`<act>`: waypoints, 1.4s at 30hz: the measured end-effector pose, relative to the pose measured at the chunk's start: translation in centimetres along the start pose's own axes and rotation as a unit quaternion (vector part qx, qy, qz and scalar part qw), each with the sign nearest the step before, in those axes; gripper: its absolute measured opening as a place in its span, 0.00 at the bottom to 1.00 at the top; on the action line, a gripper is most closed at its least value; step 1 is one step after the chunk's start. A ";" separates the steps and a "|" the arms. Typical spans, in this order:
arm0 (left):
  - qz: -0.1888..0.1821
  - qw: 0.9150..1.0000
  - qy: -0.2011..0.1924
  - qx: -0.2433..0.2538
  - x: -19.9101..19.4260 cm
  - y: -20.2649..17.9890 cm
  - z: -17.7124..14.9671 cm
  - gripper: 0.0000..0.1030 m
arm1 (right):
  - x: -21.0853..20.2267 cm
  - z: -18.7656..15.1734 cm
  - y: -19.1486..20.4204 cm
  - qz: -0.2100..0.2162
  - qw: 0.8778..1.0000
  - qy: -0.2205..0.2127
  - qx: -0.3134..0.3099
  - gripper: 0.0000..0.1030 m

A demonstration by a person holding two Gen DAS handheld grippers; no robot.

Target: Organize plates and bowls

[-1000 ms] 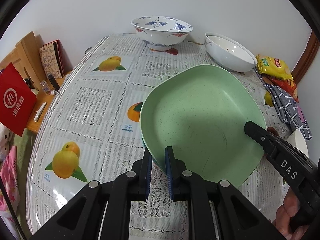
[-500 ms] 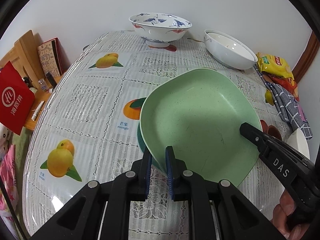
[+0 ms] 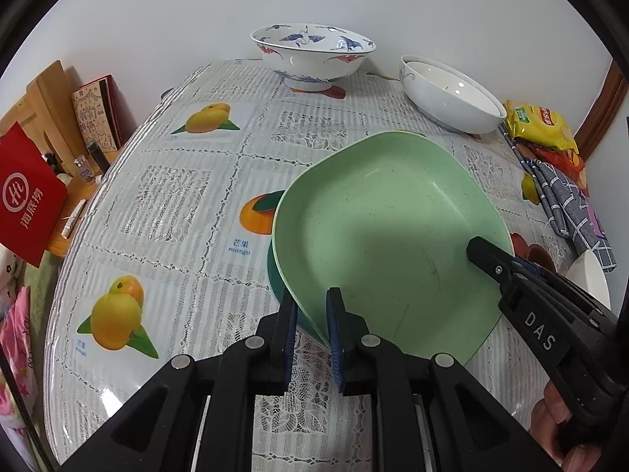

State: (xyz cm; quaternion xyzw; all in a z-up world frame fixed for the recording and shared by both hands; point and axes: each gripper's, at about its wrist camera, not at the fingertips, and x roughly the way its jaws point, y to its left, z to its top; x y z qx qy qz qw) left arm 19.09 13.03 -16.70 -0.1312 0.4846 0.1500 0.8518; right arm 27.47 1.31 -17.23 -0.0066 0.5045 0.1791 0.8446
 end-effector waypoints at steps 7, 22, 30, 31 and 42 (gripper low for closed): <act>-0.006 1.000 0.005 0.000 -0.1 0.1 0.1 0.16 | 0.3 0.0 0.0 -0.008 1.000 -0.007 -0.004 0.15; -0.003 1.000 0.011 0.006 -0.5 0.2 -0.2 0.22 | 0.0 0.1 -1.8 0.018 0.999 0.021 0.027 0.29; -0.004 0.999 0.028 0.026 -0.2 -0.7 -0.5 0.29 | 0.4 -0.1 -1.5 0.024 0.999 0.026 0.023 0.16; -0.007 0.999 0.029 0.025 -0.3 -0.7 -0.5 0.31 | 0.3 -0.1 -1.5 0.024 0.999 0.024 0.024 0.16; 0.004 0.999 0.001 0.046 -3.2 -0.9 -0.3 0.43 | -2.9 0.1 -2.8 0.017 0.999 -0.014 0.044 0.17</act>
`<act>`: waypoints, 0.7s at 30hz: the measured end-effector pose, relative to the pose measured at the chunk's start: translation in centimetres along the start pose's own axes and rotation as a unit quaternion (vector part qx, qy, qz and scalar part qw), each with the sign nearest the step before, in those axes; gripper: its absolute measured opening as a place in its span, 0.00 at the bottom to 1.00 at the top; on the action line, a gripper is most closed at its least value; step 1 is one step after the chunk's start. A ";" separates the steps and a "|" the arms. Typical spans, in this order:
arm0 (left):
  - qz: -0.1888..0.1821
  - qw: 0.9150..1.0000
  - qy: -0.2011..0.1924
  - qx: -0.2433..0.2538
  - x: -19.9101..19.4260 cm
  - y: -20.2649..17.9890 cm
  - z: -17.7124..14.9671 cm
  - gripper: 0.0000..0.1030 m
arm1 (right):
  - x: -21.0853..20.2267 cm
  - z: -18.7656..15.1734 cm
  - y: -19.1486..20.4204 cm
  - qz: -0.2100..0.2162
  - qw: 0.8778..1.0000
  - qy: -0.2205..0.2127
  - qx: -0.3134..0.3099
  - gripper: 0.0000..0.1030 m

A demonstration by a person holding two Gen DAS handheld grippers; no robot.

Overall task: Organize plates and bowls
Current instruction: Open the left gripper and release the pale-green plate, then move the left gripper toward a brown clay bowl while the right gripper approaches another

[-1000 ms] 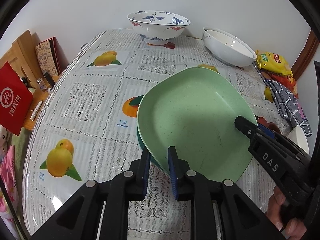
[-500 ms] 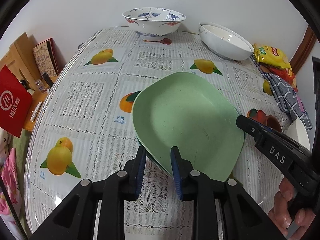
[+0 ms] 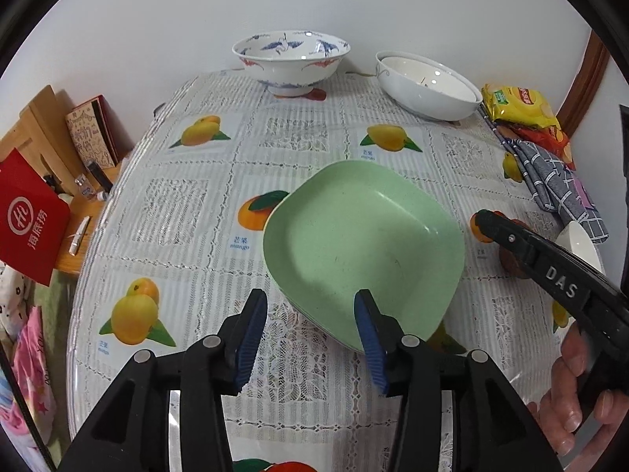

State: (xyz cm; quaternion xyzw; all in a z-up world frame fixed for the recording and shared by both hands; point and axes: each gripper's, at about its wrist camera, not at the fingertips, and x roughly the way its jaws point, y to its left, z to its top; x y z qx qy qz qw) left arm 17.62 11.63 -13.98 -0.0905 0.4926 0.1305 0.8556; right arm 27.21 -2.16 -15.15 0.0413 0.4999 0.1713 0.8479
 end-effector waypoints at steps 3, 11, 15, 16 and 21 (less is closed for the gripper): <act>-0.004 1.000 -0.014 0.005 -1.2 -0.3 0.2 0.43 | -2.5 0.3 0.2 0.000 1.000 -0.026 -0.003 0.22; -0.040 0.998 -0.038 0.026 -3.7 -3.5 0.4 0.43 | -10.3 0.0 -0.6 -0.053 0.994 -0.091 -0.032 0.43; -0.064 0.996 -0.051 0.029 -5.0 -5.2 -0.1 0.43 | -13.2 -0.8 -3.0 -0.093 0.990 -0.099 -0.024 0.44; -0.068 0.996 -0.053 0.031 -5.2 -5.8 -0.2 0.43 | -14.0 -1.1 -4.0 -0.097 0.990 -0.099 -0.010 0.44; -0.071 0.995 -0.062 0.039 -5.8 -7.9 -1.3 0.43 | -17.2 -3.8 -9.0 -0.117 0.985 -0.107 0.066 0.44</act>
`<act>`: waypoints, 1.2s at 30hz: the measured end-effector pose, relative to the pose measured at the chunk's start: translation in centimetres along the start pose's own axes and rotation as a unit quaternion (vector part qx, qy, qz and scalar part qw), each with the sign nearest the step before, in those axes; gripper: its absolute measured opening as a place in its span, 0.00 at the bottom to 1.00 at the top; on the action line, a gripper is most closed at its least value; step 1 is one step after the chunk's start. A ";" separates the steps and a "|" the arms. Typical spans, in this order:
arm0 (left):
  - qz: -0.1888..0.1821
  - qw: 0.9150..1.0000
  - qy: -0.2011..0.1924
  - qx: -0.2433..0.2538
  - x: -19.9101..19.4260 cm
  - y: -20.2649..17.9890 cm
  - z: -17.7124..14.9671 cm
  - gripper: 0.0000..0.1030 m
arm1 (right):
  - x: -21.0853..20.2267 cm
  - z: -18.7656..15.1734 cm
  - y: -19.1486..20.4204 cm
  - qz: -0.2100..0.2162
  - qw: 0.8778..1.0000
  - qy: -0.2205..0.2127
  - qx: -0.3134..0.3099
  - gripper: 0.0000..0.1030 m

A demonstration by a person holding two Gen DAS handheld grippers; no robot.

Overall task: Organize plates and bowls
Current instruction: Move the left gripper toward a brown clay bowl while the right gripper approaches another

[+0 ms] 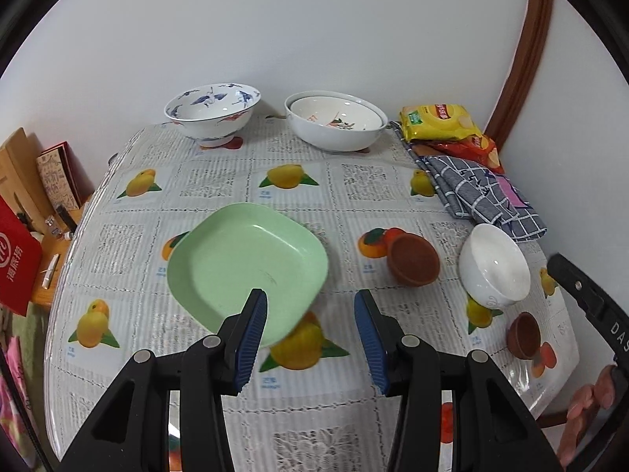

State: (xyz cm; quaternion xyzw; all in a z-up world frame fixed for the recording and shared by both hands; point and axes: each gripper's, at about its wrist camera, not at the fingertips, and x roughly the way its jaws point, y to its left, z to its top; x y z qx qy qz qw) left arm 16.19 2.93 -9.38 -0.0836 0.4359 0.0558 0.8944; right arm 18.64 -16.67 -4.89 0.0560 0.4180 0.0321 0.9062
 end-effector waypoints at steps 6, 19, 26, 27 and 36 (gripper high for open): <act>-0.006 1.000 0.010 0.022 0.9 -2.8 -1.1 0.43 | -0.3 -3.0 -5.0 -0.054 0.997 0.014 0.045 0.45; -0.022 0.998 0.044 0.048 3.7 -6.1 -0.9 0.43 | -0.2 -5.1 -8.8 -0.090 0.993 0.053 0.059 0.48; -0.034 0.996 0.058 0.050 5.9 -6.9 0.0 0.43 | 0.4 -5.5 -10.3 -0.104 0.989 0.072 0.079 0.48; -0.034 0.996 0.059 0.050 6.2 -6.9 0.1 0.43 | 0.4 -5.6 -10.5 -0.106 0.988 0.072 0.081 0.48; -0.035 0.995 0.075 0.052 9.3 -7.4 1.7 0.43 | 1.0 -5.9 -12.8 -0.100 0.984 0.069 0.132 0.48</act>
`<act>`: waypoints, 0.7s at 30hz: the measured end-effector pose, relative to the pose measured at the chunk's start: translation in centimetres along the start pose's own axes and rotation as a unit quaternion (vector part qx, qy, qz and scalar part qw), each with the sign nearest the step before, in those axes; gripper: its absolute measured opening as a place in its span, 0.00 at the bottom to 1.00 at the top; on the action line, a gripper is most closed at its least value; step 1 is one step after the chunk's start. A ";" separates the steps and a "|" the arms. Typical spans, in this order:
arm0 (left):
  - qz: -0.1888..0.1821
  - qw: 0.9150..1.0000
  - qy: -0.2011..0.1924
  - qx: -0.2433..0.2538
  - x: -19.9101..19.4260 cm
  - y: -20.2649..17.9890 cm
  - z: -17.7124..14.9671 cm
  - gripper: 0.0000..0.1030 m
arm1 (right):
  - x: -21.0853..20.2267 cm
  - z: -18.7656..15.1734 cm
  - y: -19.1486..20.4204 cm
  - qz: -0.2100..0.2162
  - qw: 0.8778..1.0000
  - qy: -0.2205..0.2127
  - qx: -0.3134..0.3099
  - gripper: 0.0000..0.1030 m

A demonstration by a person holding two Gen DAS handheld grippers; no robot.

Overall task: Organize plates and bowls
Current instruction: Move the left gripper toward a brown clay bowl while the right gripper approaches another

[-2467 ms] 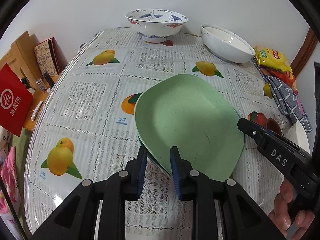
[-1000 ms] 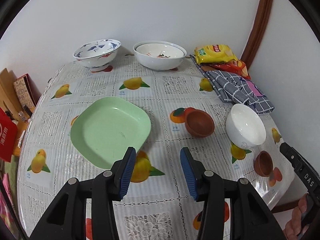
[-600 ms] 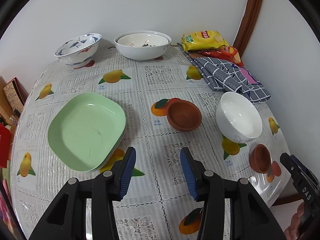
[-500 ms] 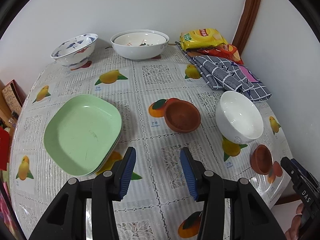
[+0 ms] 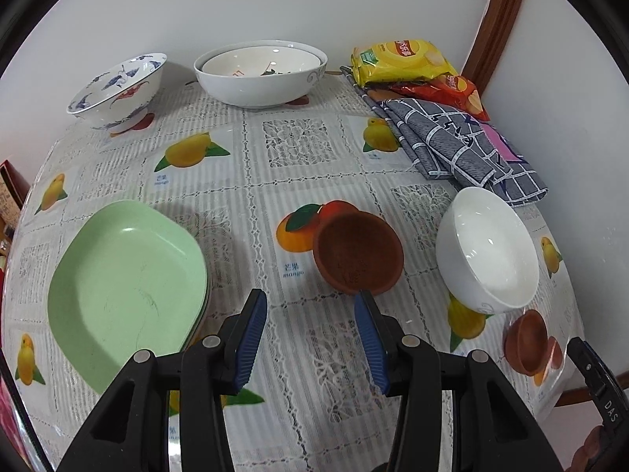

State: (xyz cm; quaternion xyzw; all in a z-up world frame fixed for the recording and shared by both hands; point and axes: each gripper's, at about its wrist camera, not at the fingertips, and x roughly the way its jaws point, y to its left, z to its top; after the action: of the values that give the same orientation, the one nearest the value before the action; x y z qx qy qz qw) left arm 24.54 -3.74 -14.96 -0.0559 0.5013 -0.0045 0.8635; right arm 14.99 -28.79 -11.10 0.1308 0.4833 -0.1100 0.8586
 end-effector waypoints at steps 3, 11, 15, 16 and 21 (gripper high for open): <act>-0.004 1.000 0.006 -0.001 0.8 -0.1 0.6 0.43 | 0.7 0.0 -0.7 -0.002 1.000 0.005 0.014 0.48; -0.013 1.000 0.017 0.000 2.7 -0.2 1.7 0.43 | 2.8 -0.2 -0.7 -0.017 1.000 0.021 0.011 0.47; -0.011 1.000 0.028 0.000 3.5 -0.3 1.9 0.43 | 3.0 -0.2 0.2 -0.006 1.000 0.017 0.002 0.47; -0.009 1.000 0.029 0.000 3.7 -0.3 1.9 0.43 | 3.2 -0.2 0.4 -0.009 1.000 0.018 -0.001 0.47; -0.009 0.999 0.037 0.002 4.6 -0.4 2.2 0.43 | 4.1 -0.4 0.6 -0.023 0.999 0.030 -0.004 0.47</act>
State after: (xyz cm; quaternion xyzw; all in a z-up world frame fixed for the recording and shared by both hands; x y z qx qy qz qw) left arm 28.79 -4.22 -17.79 -0.0584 0.5320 -0.0156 0.8446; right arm 16.97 -28.35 -14.76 0.1192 0.5123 -0.1240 0.8414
